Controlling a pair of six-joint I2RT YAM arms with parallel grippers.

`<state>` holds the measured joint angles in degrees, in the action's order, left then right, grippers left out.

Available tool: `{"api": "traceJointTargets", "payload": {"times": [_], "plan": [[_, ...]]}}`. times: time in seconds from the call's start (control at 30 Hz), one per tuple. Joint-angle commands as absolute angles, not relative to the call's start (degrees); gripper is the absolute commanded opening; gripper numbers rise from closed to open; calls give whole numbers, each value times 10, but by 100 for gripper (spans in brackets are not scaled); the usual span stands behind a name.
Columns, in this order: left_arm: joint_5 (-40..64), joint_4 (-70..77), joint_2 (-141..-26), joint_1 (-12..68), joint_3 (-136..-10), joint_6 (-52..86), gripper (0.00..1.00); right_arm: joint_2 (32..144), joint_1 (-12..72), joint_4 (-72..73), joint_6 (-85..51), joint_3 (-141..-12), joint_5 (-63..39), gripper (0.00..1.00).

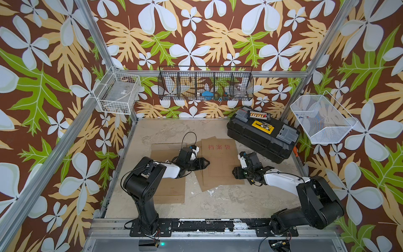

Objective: Open the file bag
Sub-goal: Move the file bag to the center of the board, then pick up the file bag from the file bag.

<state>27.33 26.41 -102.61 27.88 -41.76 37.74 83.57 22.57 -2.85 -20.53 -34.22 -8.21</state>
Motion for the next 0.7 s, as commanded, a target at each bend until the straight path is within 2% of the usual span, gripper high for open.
{"api": "traceJointTargets", "payload": {"times": [0.0, 0.2, 0.33, 0.67], "plan": [[329, 267, -1020, 280, -410, 416, 64, 843, 226, -97, -206, -340, -90, 65], [352, 313, -988, 273, -395, 449, 62, 836, 225, -102, -207, -339, -90, 65], [364, 356, -973, 257, -377, 479, 56, 834, 226, -99, -208, -333, -91, 65], [397, 420, -979, 251, -370, 516, 55, 823, 226, -92, -212, -327, -107, 65]]}}
